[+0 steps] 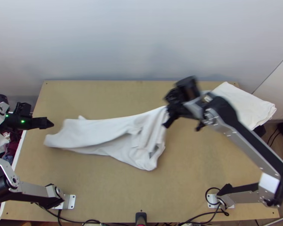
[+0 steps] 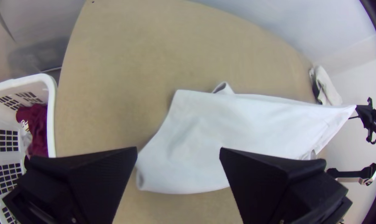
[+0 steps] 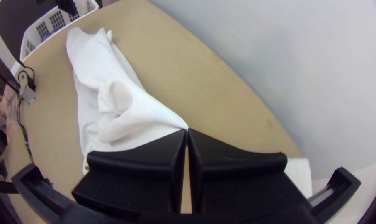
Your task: Fold the t-shirt
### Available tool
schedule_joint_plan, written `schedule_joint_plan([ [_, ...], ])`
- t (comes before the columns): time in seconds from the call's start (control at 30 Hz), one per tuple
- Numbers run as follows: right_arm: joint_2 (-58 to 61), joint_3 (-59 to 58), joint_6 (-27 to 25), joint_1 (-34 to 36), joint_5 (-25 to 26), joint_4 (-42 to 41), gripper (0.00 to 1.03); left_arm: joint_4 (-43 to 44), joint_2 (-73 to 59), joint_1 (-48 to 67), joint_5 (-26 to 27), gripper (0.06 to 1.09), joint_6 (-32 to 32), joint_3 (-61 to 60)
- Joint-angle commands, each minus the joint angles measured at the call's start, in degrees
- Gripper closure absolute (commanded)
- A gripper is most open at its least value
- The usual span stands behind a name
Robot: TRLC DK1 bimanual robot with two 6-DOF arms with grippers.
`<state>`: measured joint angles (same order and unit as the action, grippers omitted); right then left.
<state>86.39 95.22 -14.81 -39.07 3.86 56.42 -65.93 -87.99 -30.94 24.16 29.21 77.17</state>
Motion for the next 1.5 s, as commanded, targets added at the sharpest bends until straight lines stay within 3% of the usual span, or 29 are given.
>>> schedule_joint_plan([
  [0.0,-6.3,-7.7,5.7,13.8,-14.2,7.7,1.00,-0.2,-0.3,3.5,-0.4,0.12,-0.1,0.1],
  [0.33,-12.7,-26.6,5.4,17.9,-17.4,8.4,1.00,2.9,-2.2,20.4,-2.4,0.12,-4.4,0.4],
  [0.43,-13.4,-31.1,4.0,24.0,-19.4,9.6,1.00,5.6,-4.4,25.5,-5.3,0.12,-6.1,1.7],
  [0.6,-15.4,-37.1,1.1,29.8,-21.8,13.7,1.00,5.7,-7.9,30.8,-5.4,0.12,-10.5,8.6],
  [0.83,-19.2,-41.1,2.1,29.8,-22.0,13.7,1.00,5.6,-14.8,39.6,-5.4,0.12,-14.4,17.6],
  [0.93,-19.5,-41.5,3.2,28.6,-22.0,13.6,1.00,3.5,-16.3,43.7,-5.4,0.19,-14.4,19.2],
  [1.17,-20.6,-41.2,5.1,27.6,-22.0,13.1,1.00,3.6,-17.9,46.8,-5.8,0.20,-15.1,17.5],
  [1.47,-20.8,-40.1,5.6,27.6,-22.1,13.0,1.00,8.5,-19.0,46.7,-11.3,0.20,-14.2,13.4],
])
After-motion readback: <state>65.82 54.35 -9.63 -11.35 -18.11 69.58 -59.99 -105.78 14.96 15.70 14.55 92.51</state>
